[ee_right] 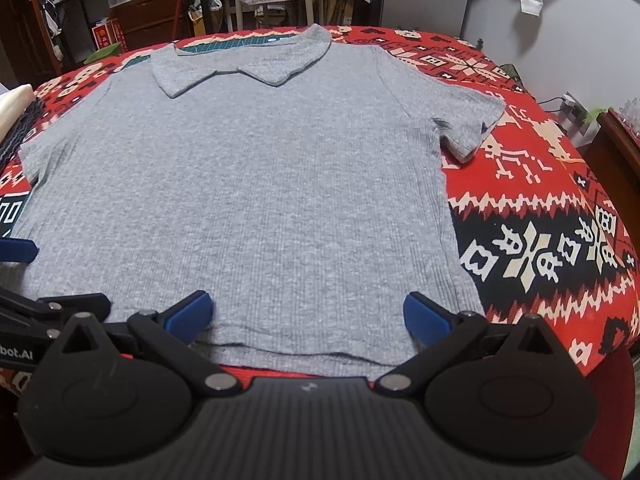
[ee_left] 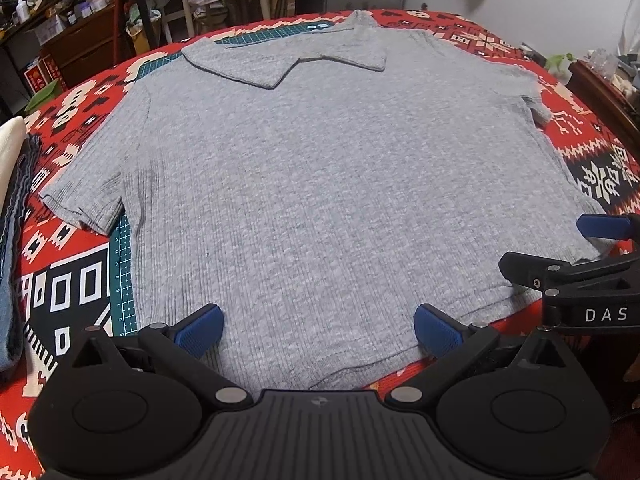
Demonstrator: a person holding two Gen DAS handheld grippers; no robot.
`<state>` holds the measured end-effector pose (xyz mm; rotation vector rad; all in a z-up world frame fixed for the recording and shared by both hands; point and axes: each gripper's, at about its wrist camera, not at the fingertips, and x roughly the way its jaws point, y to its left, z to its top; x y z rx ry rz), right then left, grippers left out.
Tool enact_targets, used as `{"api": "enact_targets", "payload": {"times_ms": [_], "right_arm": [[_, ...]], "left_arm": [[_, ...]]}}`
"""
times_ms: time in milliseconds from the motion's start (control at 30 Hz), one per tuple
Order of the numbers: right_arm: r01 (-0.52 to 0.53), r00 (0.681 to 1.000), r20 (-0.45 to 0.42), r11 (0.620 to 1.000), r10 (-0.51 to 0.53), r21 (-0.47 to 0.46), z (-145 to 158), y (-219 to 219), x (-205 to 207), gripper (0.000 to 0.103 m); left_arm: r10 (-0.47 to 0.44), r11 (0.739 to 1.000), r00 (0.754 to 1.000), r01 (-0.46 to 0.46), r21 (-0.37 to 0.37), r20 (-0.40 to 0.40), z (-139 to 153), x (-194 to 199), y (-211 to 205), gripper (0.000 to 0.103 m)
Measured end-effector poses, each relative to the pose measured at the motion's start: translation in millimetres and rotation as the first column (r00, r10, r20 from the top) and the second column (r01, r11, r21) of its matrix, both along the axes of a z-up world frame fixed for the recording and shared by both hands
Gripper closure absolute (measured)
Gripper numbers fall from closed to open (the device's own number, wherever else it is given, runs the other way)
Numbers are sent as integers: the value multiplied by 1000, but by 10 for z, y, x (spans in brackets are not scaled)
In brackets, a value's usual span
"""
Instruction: Fold clothes
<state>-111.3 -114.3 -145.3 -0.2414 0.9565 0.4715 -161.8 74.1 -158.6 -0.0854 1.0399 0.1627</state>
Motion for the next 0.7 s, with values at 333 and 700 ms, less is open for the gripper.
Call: {"api": "enact_targets", "payload": {"times_ms": [333, 700], "right_arm": [[5, 999, 36, 1000, -6, 24, -28, -25, -31, 0], [-7, 999, 46, 1000, 5, 29, -31, -34, -31, 0]], "left_arm": [[-4, 1000, 1000, 4, 0, 13, -10, -16, 1, 0], [-18, 1000, 998, 18, 7, 58, -27, -60, -10, 0]]}}
